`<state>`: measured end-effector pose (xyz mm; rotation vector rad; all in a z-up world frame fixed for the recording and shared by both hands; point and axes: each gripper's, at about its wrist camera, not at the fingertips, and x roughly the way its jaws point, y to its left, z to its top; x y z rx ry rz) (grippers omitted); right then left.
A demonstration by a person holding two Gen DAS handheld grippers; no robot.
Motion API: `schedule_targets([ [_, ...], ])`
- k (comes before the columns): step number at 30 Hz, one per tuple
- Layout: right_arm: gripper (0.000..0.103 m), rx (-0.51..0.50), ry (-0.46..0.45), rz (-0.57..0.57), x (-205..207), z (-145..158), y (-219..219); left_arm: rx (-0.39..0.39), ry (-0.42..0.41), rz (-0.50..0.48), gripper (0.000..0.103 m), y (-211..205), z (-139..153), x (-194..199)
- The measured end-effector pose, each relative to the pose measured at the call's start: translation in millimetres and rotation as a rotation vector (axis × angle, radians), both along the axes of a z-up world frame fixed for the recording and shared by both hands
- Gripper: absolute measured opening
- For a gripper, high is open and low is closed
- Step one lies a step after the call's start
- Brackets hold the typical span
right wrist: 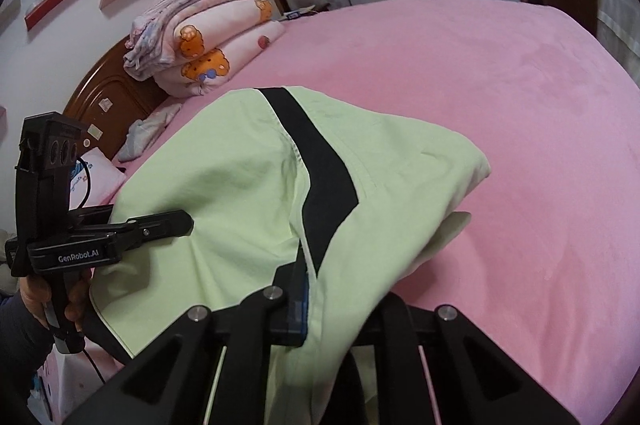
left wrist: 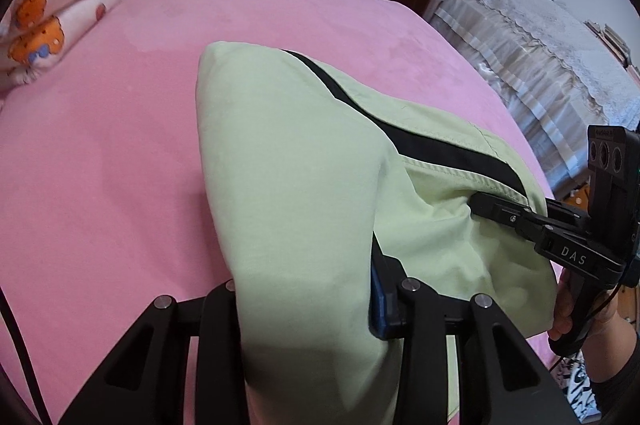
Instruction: Fold large clothes
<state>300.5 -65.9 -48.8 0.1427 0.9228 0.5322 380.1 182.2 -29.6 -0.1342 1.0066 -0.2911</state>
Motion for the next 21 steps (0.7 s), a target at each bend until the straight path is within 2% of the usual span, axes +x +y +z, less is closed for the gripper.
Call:
schedule_targets([
  [5,0.009,0.006,-0.046,-0.016,61,-2,45,0.063,-0.049,-0.014,0.035,45,0,66],
  [9,0.008,0.031,-0.068,-0.049,111,-16,68,0.073,-0.07,-0.023,0.035,71,-14,119],
  [14,0.008,0.058,-0.079,-0.086,164,-40,84,0.092,-0.063,-0.048,0.035,90,-48,192],
  [18,0.008,0.06,-0.089,-0.103,200,-72,96,0.096,-0.06,-0.071,0.036,99,-76,231],
  [21,0.008,0.08,-0.049,-0.122,218,-102,95,0.085,-0.022,-0.069,0.04,107,-112,256],
])
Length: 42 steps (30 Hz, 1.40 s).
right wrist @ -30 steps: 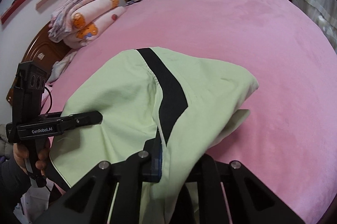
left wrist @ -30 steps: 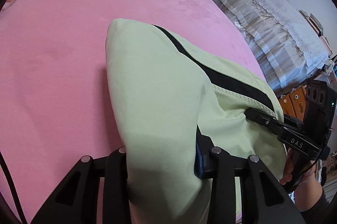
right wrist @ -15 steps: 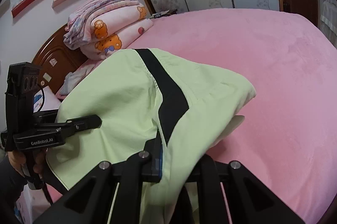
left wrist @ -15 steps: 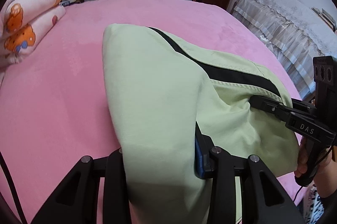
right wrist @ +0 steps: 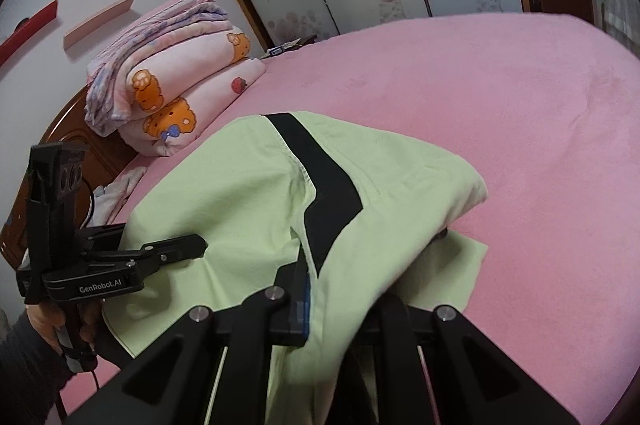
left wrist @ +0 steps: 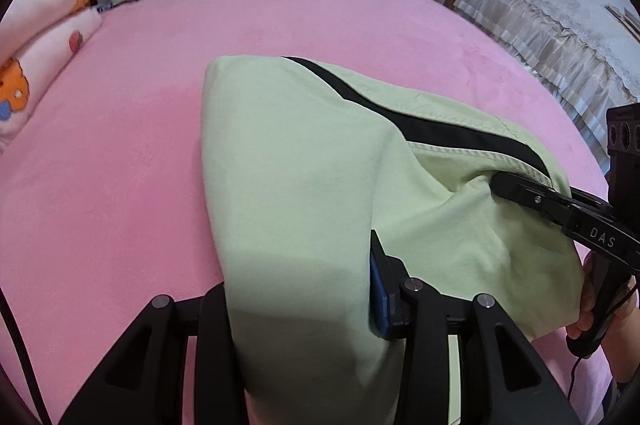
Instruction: Fold large clothes
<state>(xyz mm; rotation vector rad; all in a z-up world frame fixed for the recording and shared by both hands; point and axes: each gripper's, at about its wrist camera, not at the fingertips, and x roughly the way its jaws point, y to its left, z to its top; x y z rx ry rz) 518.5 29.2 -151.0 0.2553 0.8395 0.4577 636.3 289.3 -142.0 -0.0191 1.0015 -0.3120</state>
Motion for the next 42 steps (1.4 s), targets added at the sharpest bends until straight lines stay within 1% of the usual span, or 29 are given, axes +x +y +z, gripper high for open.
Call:
schedule_targets([
  [2,0.01,-0.011,0.046,0.002,11,-22,2,0.017,0.03,0.031,0.051,6,-27,10],
  [4,0.019,-0.033,0.086,-0.011,17,-38,-2,-0.002,0.03,0.059,0.062,14,-41,14],
  [6,0.019,-0.004,0.101,0.004,15,-43,-9,-0.037,0.021,0.077,0.064,19,-44,12],
  [7,0.019,0.016,0.116,0.017,16,-43,-13,-0.041,0.018,0.078,0.065,21,-43,11],
  [9,0.019,0.059,0.175,0.047,21,-41,-17,-0.036,0.033,0.081,0.065,24,-42,14],
  [11,0.019,0.076,0.259,0.099,27,-36,-19,-0.03,0.054,0.089,0.065,24,-41,17],
  [12,0.019,0.059,0.279,0.117,30,-33,-16,-0.027,0.062,0.092,0.066,18,-38,13],
  [14,0.021,-0.008,0.286,0.121,26,-20,-18,-0.019,0.077,0.105,0.069,19,-36,13],
  [15,0.026,-0.035,0.284,0.116,23,-16,-21,-0.013,0.086,0.115,0.074,17,-35,12],
  [16,0.037,-0.055,0.284,0.109,20,-11,-23,-0.005,0.093,0.126,0.081,16,-35,13],
  [17,0.046,-0.067,0.282,0.096,16,-7,-26,-0.001,0.1,0.133,0.083,18,-35,12],
  [18,0.063,-0.071,0.284,0.091,13,-5,-28,-0.005,0.105,0.129,0.084,19,-35,10],
  [19,0.072,-0.074,0.29,0.087,7,-4,-31,-0.016,0.111,0.124,0.084,20,-35,7],
  [20,0.072,-0.07,0.303,0.09,2,-6,-34,-0.036,0.12,0.121,0.085,23,-35,5],
  [22,0.072,-0.061,0.346,0.094,-3,-15,-34,-0.069,0.147,0.113,0.087,29,-39,-1],
  [24,0.072,-0.045,0.392,0.078,-5,-28,-36,-0.085,0.172,0.1,0.088,34,-44,-11],
  [25,0.072,-0.019,0.421,0.064,-4,-37,-38,-0.094,0.177,0.097,0.088,36,-45,-16],
  [28,0.072,0.122,0.481,0.002,9,-57,-47,-0.155,0.194,0.107,0.088,42,-51,-31],
  [29,0.072,0.165,0.482,-0.02,16,-61,-49,-0.171,0.198,0.112,0.088,43,-54,-34],
  [31,0.072,0.212,0.472,-0.041,29,-67,-50,-0.2,0.205,0.116,0.089,45,-61,-39],
  [34,0.072,0.267,0.486,-0.074,48,-80,-50,-0.219,0.194,0.114,0.089,43,-67,-44],
  [35,0.072,0.282,0.475,-0.085,52,-81,-49,-0.223,0.187,0.113,0.089,43,-68,-44],
  [36,0.064,0.271,0.446,-0.091,54,-77,-47,-0.224,0.18,0.111,0.09,42,-69,-45],
  [37,0.054,0.226,0.403,-0.07,56,-68,-41,-0.227,0.175,0.107,0.09,43,-71,-45],
  [38,0.032,0.163,0.343,-0.04,57,-54,-32,-0.228,0.171,0.105,0.09,42,-72,-47],
  [39,0.022,0.131,0.306,-0.021,58,-45,-28,-0.229,0.166,0.105,0.09,40,-72,-52],
  [40,0.017,0.079,0.242,0.007,57,-29,-18,-0.231,0.158,0.106,0.09,37,-75,-53],
  [41,0.016,0.021,0.174,0.034,56,-15,-9,-0.234,0.149,0.108,0.09,35,-76,-53],
  [42,0.015,-0.012,0.138,0.05,57,-9,-5,-0.238,0.141,0.11,0.091,34,-76,-52],
])
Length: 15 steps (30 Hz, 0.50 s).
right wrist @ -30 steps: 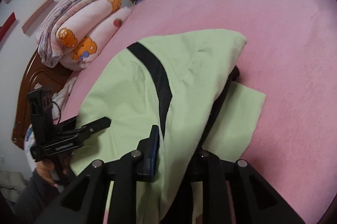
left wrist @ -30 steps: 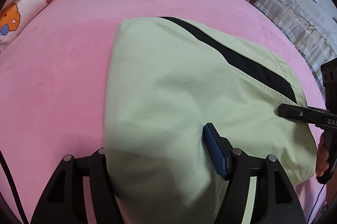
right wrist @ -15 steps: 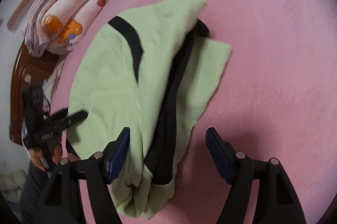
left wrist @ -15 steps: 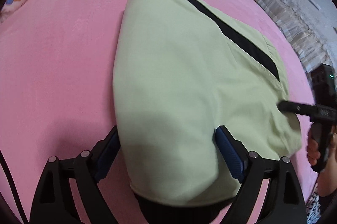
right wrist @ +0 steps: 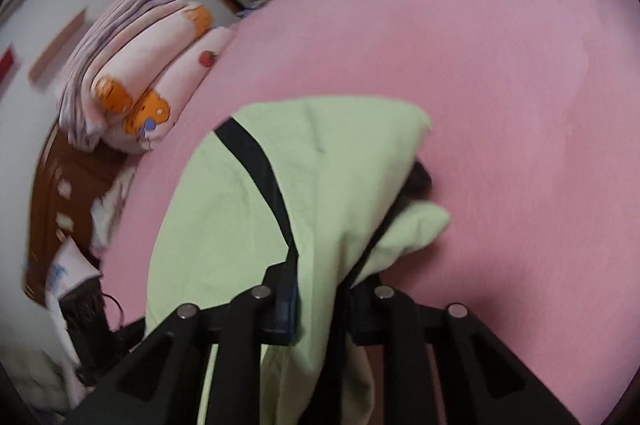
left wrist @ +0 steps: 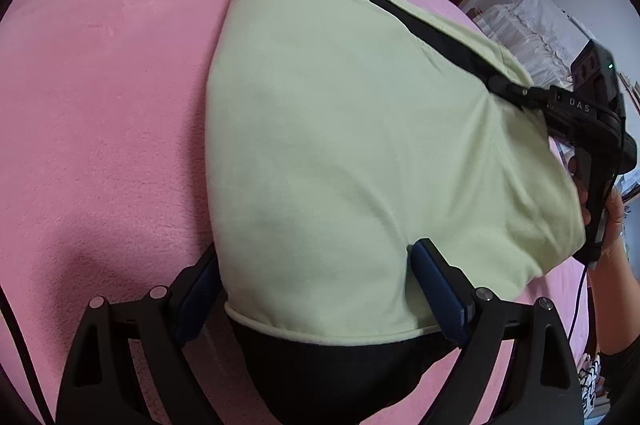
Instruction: Fold large clothes
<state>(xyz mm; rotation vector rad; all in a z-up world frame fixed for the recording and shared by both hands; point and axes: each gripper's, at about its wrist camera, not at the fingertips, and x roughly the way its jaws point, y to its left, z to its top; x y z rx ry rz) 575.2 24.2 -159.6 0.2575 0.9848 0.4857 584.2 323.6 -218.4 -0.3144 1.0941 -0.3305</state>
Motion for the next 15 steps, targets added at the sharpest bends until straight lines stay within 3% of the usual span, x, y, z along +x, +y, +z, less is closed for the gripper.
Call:
schedule_targets([
  [3,0.015,-0.093,-0.042,0.007,10,4,8,0.003,-0.015,0.008,0.094,-6,-4,-2],
  [5,0.016,-0.152,0.026,-0.039,18,-17,7,0.032,-0.016,0.004,0.096,-13,-6,-2],
  [7,0.036,-0.163,0.087,-0.081,20,-32,-1,0.059,-0.012,-0.006,0.097,-18,-5,-1],
  [10,0.052,-0.094,0.123,-0.117,10,-31,-19,0.074,-0.003,-0.001,0.097,-19,-1,0],
  [15,0.053,-0.022,0.163,-0.116,-30,-18,-43,0.109,0.01,0.049,0.097,-22,11,-11],
])
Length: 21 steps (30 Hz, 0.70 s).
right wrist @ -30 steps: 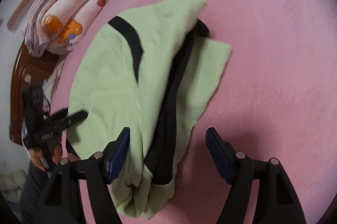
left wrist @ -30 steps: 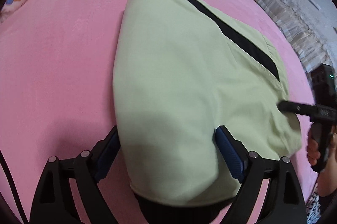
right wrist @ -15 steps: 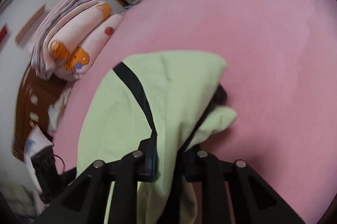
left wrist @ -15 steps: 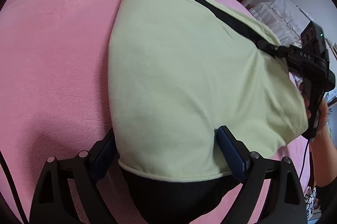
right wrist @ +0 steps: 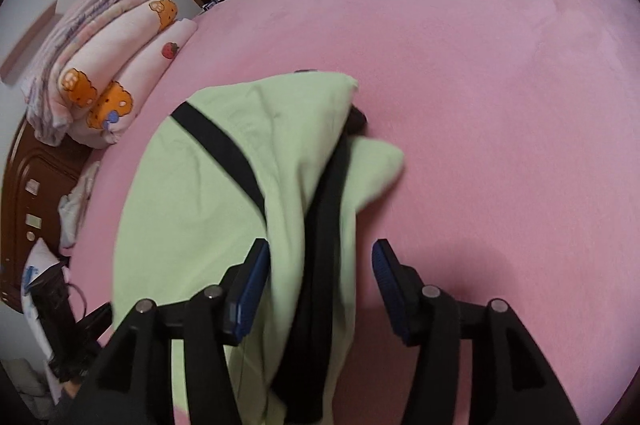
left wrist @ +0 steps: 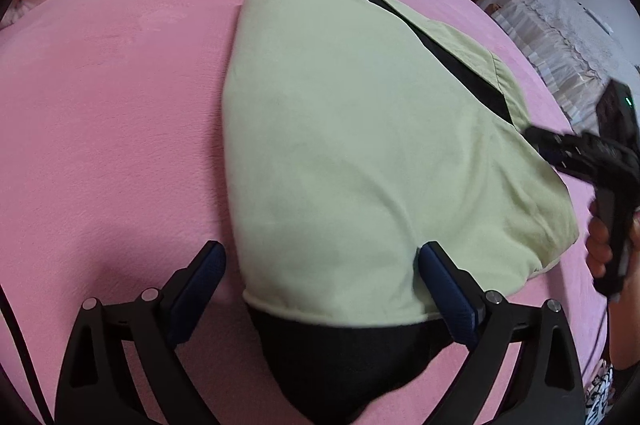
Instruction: Fold large clothes
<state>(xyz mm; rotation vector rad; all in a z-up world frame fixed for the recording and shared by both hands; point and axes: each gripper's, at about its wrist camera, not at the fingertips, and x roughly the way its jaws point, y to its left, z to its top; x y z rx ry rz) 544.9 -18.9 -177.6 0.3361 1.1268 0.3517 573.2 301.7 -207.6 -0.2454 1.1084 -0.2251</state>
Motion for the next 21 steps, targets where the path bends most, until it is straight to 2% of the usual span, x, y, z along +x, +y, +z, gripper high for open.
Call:
schedule_targets([
  [4,0.056,0.005,0.028,0.076,-49,6,2,-0.019,-0.006,0.032,0.097,7,12,-22],
  [5,0.06,0.019,0.044,0.092,-60,4,1,-0.032,-0.001,0.038,0.097,8,13,-26],
  [6,0.068,0.026,0.061,0.097,-66,0,3,-0.043,0.005,0.048,0.097,16,11,-27],
  [7,0.07,0.039,0.08,0.096,-70,-5,4,-0.059,0.018,0.062,0.097,17,9,-28],
  [9,0.07,0.053,0.097,0.08,-70,-13,6,-0.099,0.054,0.093,0.097,21,2,-27],
  [12,0.07,0.172,0.168,0.036,-59,-34,3,-0.17,0.093,0.14,0.098,23,-12,-19],
  [15,0.071,0.301,0.207,-0.006,-51,-46,-5,-0.169,0.101,0.156,0.101,19,-19,-14],
  [17,0.071,0.377,0.198,-0.03,-46,-45,-11,-0.155,0.095,0.15,0.101,15,-18,-8],
  [21,0.077,0.433,0.187,-0.056,-29,-46,-16,-0.161,0.084,0.136,0.101,5,-19,8],
])
